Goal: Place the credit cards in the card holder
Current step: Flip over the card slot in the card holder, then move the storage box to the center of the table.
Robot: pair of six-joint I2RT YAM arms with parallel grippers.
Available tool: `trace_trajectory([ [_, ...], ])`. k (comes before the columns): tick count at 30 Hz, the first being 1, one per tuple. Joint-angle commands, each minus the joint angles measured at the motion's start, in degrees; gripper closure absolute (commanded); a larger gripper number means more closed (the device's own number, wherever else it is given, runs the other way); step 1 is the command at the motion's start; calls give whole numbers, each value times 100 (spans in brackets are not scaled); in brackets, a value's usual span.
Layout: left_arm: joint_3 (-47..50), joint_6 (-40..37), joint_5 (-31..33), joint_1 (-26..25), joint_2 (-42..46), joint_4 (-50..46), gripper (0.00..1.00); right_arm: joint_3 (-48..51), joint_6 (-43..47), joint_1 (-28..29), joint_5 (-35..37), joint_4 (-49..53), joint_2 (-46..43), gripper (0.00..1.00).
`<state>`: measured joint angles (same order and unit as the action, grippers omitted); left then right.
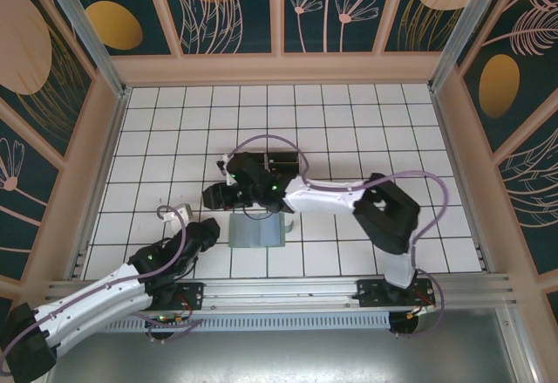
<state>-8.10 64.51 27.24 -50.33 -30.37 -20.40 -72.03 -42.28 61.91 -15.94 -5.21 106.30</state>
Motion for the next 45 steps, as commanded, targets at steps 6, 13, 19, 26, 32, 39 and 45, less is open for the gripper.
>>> trace_trajectory([
  [6, -291, -507, -255, -28, -793, 856, 36, 1706, 301, -641, 1118, 543, -1822, 54],
  [13, -935, -895, 227, -18, -1585, 1102, 6, 2502, 593, -1491, 1563, 1219, -2987, 53],
  [19, -1694, -1511, 705, 184, -2504, 1334, 2, 2721, 816, -1847, 1589, 1374, -3110, 53],
  [26, -2381, -2399, -10, 1028, -3393, 2310, 2, 2850, 967, -1970, 1647, 1280, -2926, 52],
  [32, -3015, -2729, -871, 1526, -4273, 2856, 2, 2983, 946, -1984, 1578, 1059, -2776, 52],
  [39, -3248, -2741, -1534, 1850, -4860, 3656, 2, 3193, 862, -1988, 1592, 775, -2602, 52],
  [45, -3468, -2732, -1767, 1865, -5357, 3998, 1, 3239, 796, -1991, 1656, 600, -2365, 52],
])
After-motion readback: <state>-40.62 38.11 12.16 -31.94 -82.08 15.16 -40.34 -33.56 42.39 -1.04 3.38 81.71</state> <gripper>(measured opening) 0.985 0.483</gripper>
